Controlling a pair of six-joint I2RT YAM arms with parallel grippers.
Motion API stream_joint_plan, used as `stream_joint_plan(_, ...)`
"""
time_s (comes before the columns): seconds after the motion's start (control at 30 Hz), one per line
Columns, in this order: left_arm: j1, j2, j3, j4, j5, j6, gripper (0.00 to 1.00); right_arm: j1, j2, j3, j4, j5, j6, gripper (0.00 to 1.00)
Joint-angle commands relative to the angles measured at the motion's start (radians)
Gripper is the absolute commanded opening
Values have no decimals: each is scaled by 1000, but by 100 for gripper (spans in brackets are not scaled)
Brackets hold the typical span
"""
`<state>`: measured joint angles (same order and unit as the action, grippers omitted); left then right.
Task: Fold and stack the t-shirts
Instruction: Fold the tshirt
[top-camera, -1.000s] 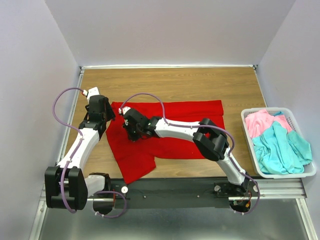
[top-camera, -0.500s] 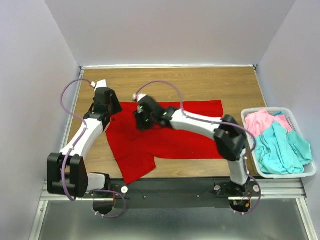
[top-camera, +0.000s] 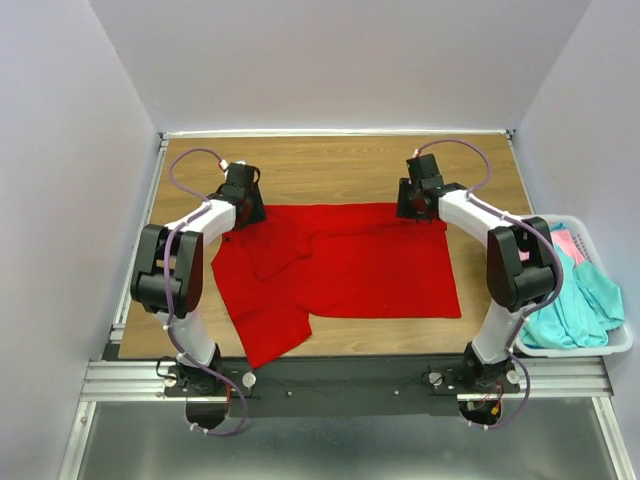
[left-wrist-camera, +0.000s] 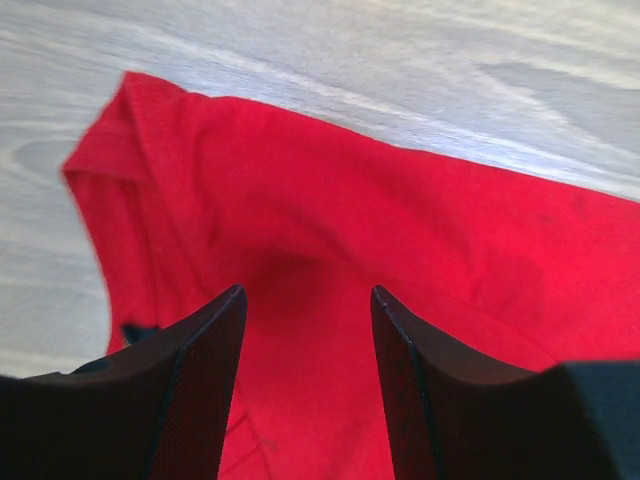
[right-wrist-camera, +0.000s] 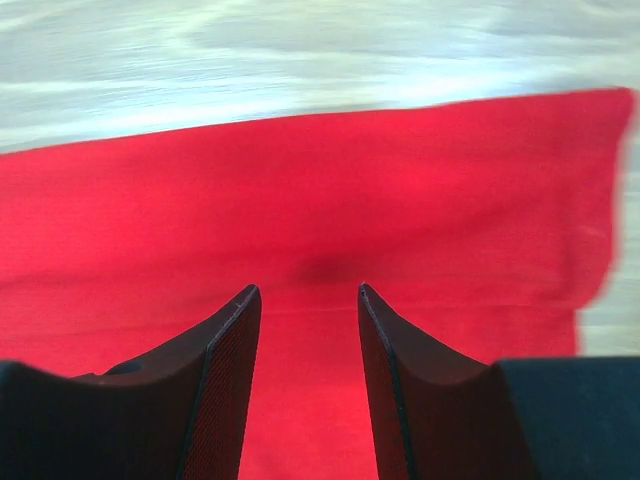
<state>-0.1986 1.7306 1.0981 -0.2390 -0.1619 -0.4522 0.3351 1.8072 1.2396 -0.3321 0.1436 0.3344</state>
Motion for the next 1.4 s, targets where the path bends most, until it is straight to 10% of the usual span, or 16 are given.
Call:
stream_joint_plan(0.0, 2, 67, 69, -42, 4, -6, 61, -48, 50, -12, -10, 47, -32, 51)
stream_joint_plan(0.33, 42, 280, 233, -112, 9, 4, 59, -166, 268, 92, 34, 17, -38, 52)
stream_joint_plan(0.9, 88, 664, 1020, -367, 16, 4, 66, -223, 552, 603, -2, 36, -120, 61)
stream_joint_plan(1.37, 47, -259, 19, -166, -48, -69, 68, -185, -118, -9, -33, -38, 2, 70)
